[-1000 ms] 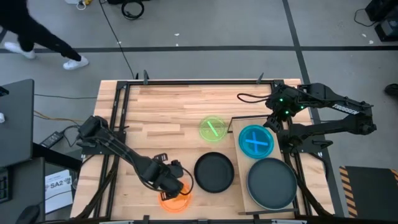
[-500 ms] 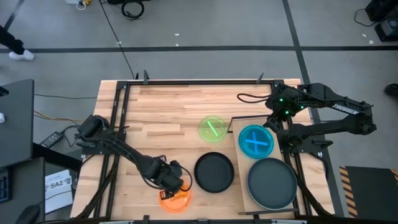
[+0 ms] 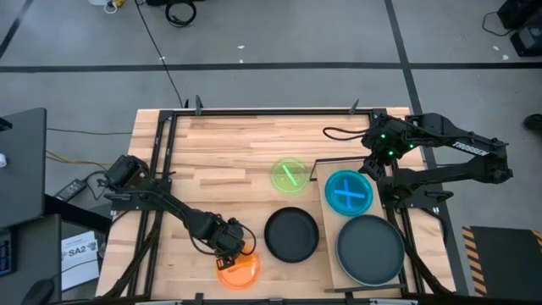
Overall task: Place and stack plates onto a shelf
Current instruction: Stack the orange plate on top of the blue plate on the shelf
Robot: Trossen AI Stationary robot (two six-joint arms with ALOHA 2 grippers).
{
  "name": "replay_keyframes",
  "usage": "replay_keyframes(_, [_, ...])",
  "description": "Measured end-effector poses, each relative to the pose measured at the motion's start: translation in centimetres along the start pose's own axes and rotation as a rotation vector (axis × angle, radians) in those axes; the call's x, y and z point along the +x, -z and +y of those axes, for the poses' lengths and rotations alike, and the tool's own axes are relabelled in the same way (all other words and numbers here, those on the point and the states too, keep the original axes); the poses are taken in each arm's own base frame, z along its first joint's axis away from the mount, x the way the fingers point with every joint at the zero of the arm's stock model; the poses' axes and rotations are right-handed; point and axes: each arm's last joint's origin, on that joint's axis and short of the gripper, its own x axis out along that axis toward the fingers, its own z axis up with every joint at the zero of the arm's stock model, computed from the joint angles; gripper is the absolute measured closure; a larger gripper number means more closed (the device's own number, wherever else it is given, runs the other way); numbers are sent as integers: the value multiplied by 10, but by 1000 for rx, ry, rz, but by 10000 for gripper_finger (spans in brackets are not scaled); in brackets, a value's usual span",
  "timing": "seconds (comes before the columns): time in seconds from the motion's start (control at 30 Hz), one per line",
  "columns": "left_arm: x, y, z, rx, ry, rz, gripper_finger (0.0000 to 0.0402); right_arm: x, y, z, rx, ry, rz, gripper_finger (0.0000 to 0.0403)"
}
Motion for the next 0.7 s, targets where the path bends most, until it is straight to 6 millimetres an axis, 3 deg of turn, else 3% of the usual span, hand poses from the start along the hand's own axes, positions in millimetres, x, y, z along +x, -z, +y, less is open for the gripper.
replay_keyframes(0.53, [3,0,-1,-13,46,8,286,0,0,0,0,0,0,163])
replay_keyframes(0.7, [3,0,-1,-13,45,7,311,0,0,0,0,0,0,163])
